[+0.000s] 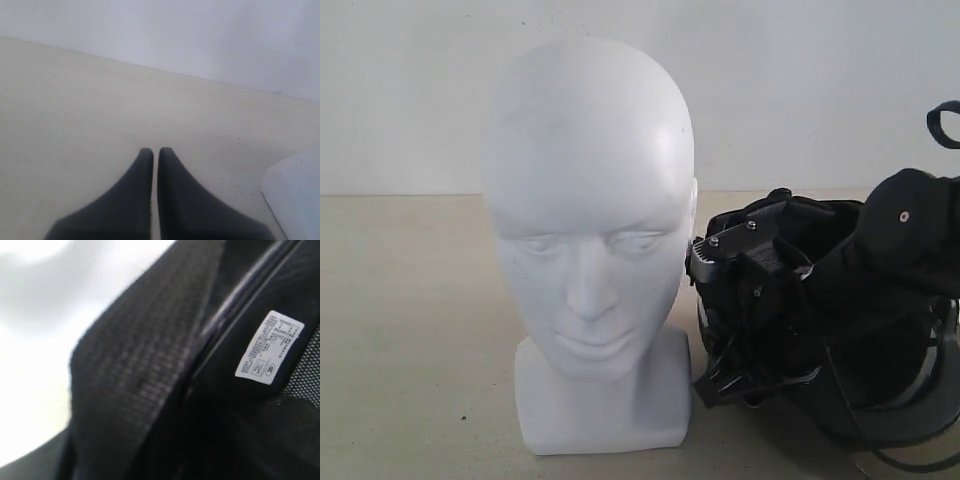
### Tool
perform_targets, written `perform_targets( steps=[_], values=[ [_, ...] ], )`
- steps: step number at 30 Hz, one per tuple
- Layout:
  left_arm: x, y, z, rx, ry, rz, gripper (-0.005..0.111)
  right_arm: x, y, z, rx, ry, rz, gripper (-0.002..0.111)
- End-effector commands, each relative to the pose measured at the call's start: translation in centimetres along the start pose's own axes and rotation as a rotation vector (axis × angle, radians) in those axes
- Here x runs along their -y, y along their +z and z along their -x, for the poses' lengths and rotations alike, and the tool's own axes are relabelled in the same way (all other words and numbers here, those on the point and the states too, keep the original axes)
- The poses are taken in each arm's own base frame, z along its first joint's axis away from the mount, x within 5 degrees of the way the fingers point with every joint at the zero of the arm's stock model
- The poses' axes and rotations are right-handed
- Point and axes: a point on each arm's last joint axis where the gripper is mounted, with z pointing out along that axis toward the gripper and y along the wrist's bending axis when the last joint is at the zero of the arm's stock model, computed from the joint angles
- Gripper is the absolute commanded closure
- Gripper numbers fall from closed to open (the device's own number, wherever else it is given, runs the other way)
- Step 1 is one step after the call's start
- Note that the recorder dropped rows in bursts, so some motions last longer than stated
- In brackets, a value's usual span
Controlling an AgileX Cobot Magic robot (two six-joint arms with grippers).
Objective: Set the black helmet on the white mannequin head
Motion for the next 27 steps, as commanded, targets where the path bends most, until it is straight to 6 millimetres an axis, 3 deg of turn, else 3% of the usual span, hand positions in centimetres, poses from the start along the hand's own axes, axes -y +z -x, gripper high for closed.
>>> perform_targets(
  steps=[1,13,20,27],
  values=[
    [0.0,0.0,-0.1,0.001,-0.005,0.000,0.102,-1.2,-2.0,-0.3,-0.017,0.114,0.076,0.108],
    [0.0,0.0,-0.1,0.001,-0.005,0.000,0.102,-3.6,-9.7,-0.1,0.160,0.125,0.100,0.108],
    [0.0,0.0,-0.1,0.001,-0.005,0.000,0.102,-4.0,-12.8,-0.7,0.238,0.173,0.043,0.108],
    [0.0,0.0,-0.1,0.001,-0.005,0.000,0.102,-3.4,-14.8,-0.5,0.372,0.331,-0.048,0.108]
  ],
)
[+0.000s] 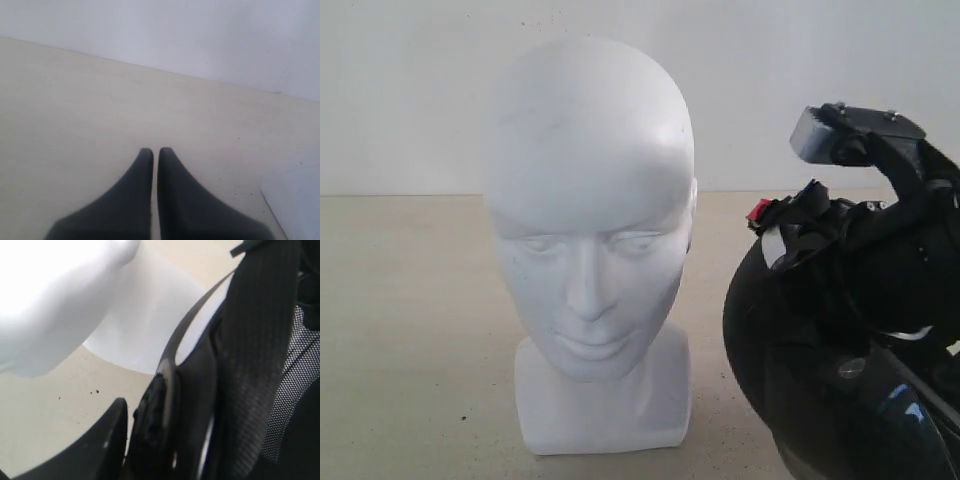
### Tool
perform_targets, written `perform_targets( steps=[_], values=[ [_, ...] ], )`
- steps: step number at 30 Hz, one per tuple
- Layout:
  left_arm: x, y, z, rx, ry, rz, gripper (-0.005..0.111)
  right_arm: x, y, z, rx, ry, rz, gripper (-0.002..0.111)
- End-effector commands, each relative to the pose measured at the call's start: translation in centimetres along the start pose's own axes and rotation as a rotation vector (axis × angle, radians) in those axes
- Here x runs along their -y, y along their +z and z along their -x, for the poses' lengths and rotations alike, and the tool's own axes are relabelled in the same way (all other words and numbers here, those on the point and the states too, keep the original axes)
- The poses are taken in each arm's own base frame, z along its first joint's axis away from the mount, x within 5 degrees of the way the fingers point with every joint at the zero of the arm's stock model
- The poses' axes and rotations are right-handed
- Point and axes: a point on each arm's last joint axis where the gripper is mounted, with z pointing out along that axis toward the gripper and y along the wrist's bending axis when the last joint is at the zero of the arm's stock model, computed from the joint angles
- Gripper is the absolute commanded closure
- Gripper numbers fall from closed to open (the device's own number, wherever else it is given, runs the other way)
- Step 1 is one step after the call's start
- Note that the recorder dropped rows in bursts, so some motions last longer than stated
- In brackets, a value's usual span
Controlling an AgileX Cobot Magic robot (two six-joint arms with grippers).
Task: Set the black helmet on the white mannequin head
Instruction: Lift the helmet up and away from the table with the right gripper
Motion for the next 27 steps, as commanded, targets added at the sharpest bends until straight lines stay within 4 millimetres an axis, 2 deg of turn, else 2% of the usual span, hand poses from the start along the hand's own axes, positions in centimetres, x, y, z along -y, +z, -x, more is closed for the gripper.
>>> perform_targets(
  steps=[1,8,13,16,24,27],
  values=[
    [0.0,0.0,-0.1,0.001,-0.005,0.000,0.102,0.2,-1.9,1.5,0.206,0.099,-0.056,0.108],
    [0.0,0.0,-0.1,0.001,-0.005,0.000,0.102,0.2,-4.6,3.2,0.500,0.293,-0.038,0.108],
    [0.0,0.0,-0.1,0.001,-0.005,0.000,0.102,-0.1,-6.9,4.4,0.731,0.408,0.052,0.108],
    [0.0,0.0,-0.1,0.001,-0.005,0.000,0.102,-0.5,-7.9,5.1,0.850,0.406,0.120,0.108],
    [0.0,0.0,-0.1,0.001,-0.005,0.000,0.102,-1.4,-9.0,5.9,0.974,0.376,0.261,0.108],
    [0.0,0.0,-0.1,0.001,-0.005,0.000,0.102,-1.0,-9.6,6.2,1.022,0.407,0.290,0.108]
  ],
)
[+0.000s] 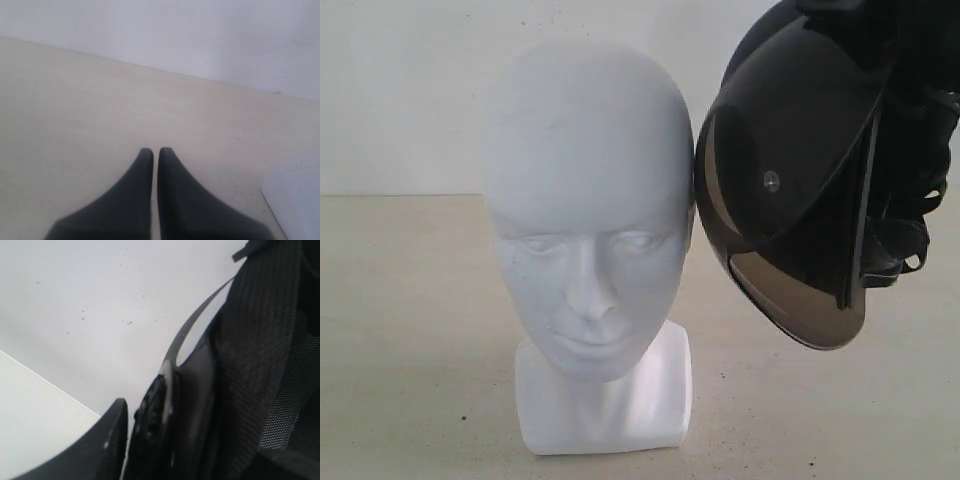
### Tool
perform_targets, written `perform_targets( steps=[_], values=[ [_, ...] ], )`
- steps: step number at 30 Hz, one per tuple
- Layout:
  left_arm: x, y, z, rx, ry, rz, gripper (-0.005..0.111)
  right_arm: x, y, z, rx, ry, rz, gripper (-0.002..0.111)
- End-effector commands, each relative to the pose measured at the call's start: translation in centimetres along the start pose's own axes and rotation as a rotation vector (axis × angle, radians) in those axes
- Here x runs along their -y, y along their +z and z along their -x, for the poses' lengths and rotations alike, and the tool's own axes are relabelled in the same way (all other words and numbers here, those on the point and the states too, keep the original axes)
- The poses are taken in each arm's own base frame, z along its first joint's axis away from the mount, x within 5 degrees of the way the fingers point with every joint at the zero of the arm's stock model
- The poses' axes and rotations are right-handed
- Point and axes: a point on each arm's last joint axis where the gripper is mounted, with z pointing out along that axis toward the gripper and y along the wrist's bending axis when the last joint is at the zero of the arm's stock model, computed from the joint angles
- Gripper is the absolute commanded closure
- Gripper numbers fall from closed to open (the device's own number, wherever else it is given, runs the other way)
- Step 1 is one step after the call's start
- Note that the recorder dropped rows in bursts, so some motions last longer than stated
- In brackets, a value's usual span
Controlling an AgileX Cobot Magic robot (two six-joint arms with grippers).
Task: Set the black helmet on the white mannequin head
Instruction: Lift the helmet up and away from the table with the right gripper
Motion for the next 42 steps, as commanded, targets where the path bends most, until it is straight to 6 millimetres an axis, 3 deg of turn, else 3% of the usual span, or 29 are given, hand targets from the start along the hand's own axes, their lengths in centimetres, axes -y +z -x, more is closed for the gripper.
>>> perform_targets(
  steps=[1,7,22,33,42],
  values=[
    [0.0,0.0,-0.1,0.001,-0.005,0.000,0.102,-1.4,-0.8,2.2,0.140,0.015,0.160,0.108],
    [0.0,0.0,-0.1,0.001,-0.005,0.000,0.102,-1.9,-1.6,3.8,0.233,0.162,0.285,0.108],
    [0.0,0.0,-0.1,0.001,-0.005,0.000,0.102,-3.0,-1.6,4.4,0.266,0.366,0.498,0.108],
    [0.0,0.0,-0.1,0.001,-0.005,0.000,0.102,-2.0,-1.5,6.3,0.350,0.481,0.629,0.108],
    [0.0,0.0,-0.1,0.001,-0.005,0.000,0.102,-0.8,-2.1,8.4,0.409,0.757,0.797,0.108]
  ],
)
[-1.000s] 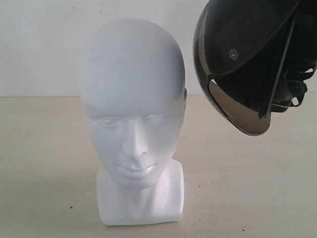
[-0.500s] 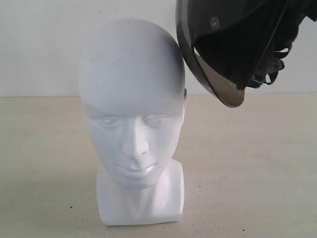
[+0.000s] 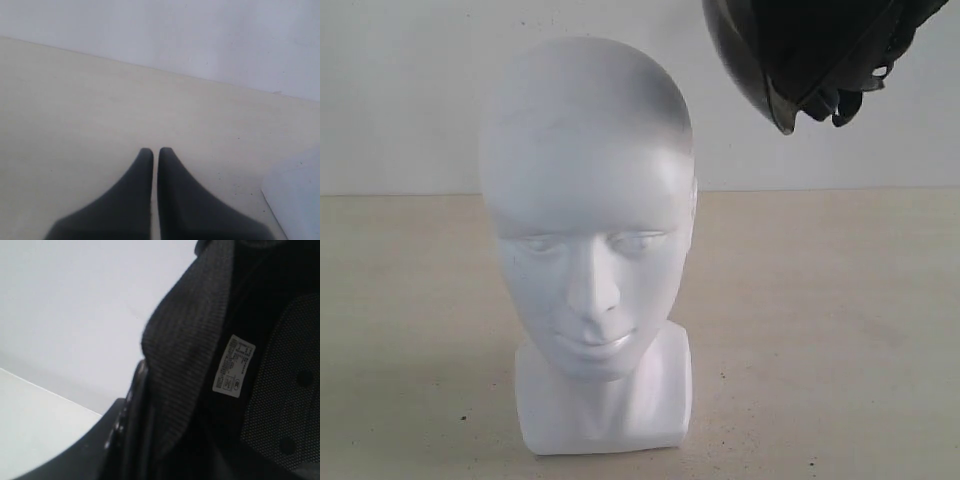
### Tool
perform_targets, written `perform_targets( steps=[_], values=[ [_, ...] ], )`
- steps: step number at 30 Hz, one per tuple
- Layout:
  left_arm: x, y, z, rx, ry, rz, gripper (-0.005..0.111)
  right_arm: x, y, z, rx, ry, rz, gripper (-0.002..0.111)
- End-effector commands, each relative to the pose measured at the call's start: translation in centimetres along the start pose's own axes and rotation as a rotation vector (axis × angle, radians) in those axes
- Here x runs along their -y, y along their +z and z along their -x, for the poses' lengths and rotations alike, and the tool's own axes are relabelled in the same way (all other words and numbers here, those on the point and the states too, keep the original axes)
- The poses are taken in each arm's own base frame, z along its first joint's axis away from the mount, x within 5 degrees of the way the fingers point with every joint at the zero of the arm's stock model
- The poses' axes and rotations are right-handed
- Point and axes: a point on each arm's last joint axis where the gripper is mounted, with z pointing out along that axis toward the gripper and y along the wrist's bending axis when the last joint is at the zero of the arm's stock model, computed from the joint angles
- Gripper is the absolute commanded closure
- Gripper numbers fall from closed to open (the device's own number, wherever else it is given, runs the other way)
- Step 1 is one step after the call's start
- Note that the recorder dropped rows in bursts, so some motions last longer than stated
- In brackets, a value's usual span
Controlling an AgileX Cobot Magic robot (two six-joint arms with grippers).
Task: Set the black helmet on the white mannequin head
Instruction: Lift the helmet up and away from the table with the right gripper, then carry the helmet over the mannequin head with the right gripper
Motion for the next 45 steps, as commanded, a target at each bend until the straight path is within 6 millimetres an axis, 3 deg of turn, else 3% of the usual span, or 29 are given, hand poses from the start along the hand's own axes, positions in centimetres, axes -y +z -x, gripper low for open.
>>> perform_targets(
  steps=[1,10,17,26,36,42,45],
  values=[
    [0.0,0.0,-0.1,0.001,-0.005,0.000,0.102,-2.0,0.4,0.8,0.000,0.154,0.240,0.108],
    [0.0,0.0,-0.1,0.001,-0.005,0.000,0.102,-3.8,4.0,1.1,-0.052,0.195,0.345,0.108],
    [0.0,0.0,-0.1,0.001,-0.005,0.000,0.102,-6.3,6.3,-0.5,-0.132,0.209,0.394,0.108],
    [0.0,0.0,-0.1,0.001,-0.005,0.000,0.102,-4.9,8.3,-4.3,-0.237,0.312,0.377,0.108],
    [0.0,0.0,-0.1,0.001,-0.005,0.000,0.102,-2.9,8.7,-10.0,-0.369,0.375,0.369,0.108],
    [0.0,0.0,-0.1,0.001,-0.005,0.000,0.102,-2.7,8.7,-11.1,-0.372,0.343,0.364,0.108],
    [0.0,0.0,-0.1,0.001,-0.005,0.000,0.102,-1.5,8.9,-11.7,-0.409,0.313,0.331,0.108]
  ],
)
